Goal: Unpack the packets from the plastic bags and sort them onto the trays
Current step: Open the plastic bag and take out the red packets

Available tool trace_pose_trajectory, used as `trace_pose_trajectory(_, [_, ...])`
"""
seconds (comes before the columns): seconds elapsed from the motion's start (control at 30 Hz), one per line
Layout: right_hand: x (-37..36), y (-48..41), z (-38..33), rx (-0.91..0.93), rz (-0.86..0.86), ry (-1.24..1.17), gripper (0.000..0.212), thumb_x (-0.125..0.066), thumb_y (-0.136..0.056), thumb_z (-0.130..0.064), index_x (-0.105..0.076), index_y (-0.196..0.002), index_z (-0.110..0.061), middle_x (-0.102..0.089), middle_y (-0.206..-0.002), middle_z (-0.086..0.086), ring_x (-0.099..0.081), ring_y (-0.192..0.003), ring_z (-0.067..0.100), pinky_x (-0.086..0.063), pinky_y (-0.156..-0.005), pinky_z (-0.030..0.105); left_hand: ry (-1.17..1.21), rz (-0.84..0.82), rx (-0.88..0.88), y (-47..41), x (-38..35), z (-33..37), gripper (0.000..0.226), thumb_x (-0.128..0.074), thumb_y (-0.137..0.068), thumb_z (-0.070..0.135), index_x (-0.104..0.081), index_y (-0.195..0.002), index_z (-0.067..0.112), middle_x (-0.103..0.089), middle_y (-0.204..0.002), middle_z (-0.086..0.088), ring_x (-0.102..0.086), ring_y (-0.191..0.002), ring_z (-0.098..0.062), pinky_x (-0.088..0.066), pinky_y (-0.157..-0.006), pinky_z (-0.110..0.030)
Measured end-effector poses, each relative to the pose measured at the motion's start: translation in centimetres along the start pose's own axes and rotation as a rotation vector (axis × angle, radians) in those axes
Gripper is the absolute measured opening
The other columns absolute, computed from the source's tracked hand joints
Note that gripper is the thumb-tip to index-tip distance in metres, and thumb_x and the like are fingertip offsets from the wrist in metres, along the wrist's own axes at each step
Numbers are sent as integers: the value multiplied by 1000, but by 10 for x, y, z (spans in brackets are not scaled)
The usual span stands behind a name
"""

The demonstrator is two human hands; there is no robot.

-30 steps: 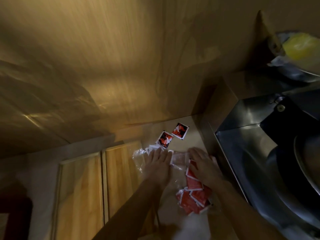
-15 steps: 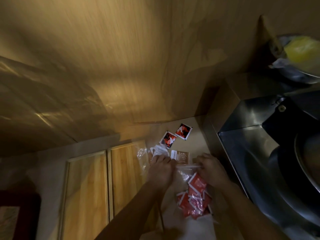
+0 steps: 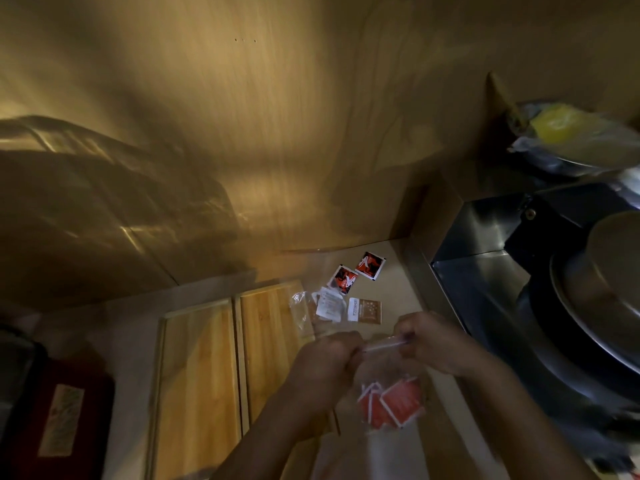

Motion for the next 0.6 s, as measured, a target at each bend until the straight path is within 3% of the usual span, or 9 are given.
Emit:
trace_pose_trajectory(0.17, [3,15,-26,80,-3,87,37,-68,-68,-12,-48,-44,-31,-50,-63,-9,-61,-75,16,-53,-72,37,-13,-42,45,19,-2,13,20,-44,-91,15,-61,-100,13,-69,-99,-10,-62,-88,-25,-44,-68,-31])
trace_pose_trajectory(0.3, [0,28,-41,88,1,67,37,-69,-69,-14,-50,-47,-38,-57,-74,-10,-61,-86,17,-53,-80,40,207,-151,176,34,-16,3,27,-49,-85,4,-56,-67,22,-55,-66,7,-52,-59,-7,-38,-51,-16])
trace_pose_trajectory(0.37, [-1,35,-50,95,51,109,25,-66,-72,-15,-61,-64,-38,-62,-95,-8,-56,-98,15,-46,-89,34,315,-181,221,39,-21,-2,30,-55,-81,2,-53,-57,19,-54,-61,6,-48,-54,-2,-39,-52,-21])
trace_pose_trajectory(0.4, [0,39,-54,99,92,124,21,-63,-75,-15,-66,-81,-35,-60,-108,-8,-52,-107,14,-39,-94,30,398,-164,251,42,-21,-5,31,-56,-82,3,-56,-54,17,-56,-58,5,-49,-52,-2,-40,-54,-24])
trace_pose_trajectory(0.5, [-3,49,-51,51,217,44,50,-60,-79,-14,-50,-125,-29,-46,-131,-10,-41,-122,14,-28,-98,26,809,-60,477,56,-24,-17,41,-56,-86,-1,-60,-50,17,-59,-49,5,-54,-43,-5,-44,-44,-19])
trace_pose_trajectory(0.6, [-7,61,-53,25,362,-78,59,-59,-81,-15,-38,-135,-29,-42,-134,-10,-42,-123,13,-28,-99,25,1157,-95,660,69,-37,-17,39,-48,-88,-5,-60,-55,11,-59,-48,-2,-54,-41,-15,-49,-37,-20])
Point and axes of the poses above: each hand's wrist, its own y-axis away from the middle knuckle, its own x-axis out of the back of the hand, z = x × y, the point moved 8 cm from there along -y, towards the middle knuckle
